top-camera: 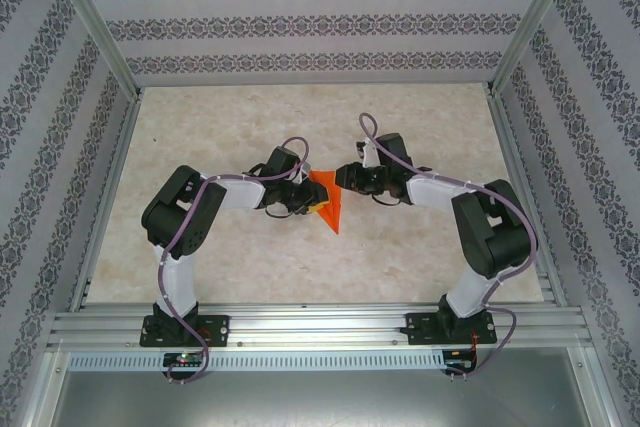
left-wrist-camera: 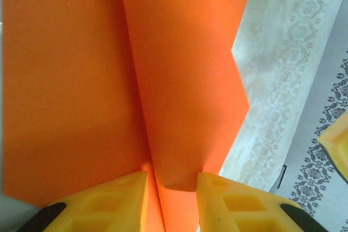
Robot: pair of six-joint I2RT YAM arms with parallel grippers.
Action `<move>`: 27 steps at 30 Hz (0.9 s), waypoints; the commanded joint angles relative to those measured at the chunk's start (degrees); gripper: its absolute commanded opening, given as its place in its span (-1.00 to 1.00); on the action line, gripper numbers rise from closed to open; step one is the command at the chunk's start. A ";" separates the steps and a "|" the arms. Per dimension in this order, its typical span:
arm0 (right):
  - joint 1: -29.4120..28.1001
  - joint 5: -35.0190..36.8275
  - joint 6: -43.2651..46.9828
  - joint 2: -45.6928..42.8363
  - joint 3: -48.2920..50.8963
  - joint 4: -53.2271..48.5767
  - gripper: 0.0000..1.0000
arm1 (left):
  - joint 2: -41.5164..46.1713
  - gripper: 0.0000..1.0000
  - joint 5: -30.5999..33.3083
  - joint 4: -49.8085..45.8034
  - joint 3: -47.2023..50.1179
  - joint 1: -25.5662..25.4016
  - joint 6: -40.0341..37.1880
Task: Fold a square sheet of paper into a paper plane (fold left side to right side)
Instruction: Fourth fold the wing at the center of the table.
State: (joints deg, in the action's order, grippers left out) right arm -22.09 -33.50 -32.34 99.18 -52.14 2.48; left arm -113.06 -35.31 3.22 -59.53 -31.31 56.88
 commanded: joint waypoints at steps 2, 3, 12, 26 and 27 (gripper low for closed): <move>0.11 -2.60 -1.41 3.72 -2.39 2.11 -0.34 | -1.38 -0.38 2.37 -3.12 0.29 -0.59 -1.60; 0.11 -2.83 -1.58 4.34 -2.55 2.49 -0.34 | -1.40 -0.38 2.35 -3.03 0.37 -0.59 -1.62; 0.11 -5.17 -2.75 8.11 -3.12 4.71 -0.36 | -1.38 -0.38 2.50 -3.18 0.38 -0.59 -1.61; -0.59 -5.18 -3.17 11.19 -3.94 5.02 -0.51 | -1.56 -0.38 2.37 -3.22 0.20 -0.65 -1.73; -0.59 -5.18 -3.17 11.32 -4.11 4.99 -0.54 | -1.61 -0.38 2.36 -3.22 0.20 -0.59 -1.69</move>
State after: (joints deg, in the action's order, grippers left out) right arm -22.13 -37.85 -35.11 109.23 -54.83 5.87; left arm -113.06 -35.29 3.20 -59.53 -31.31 56.86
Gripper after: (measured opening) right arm 0.234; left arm 0.308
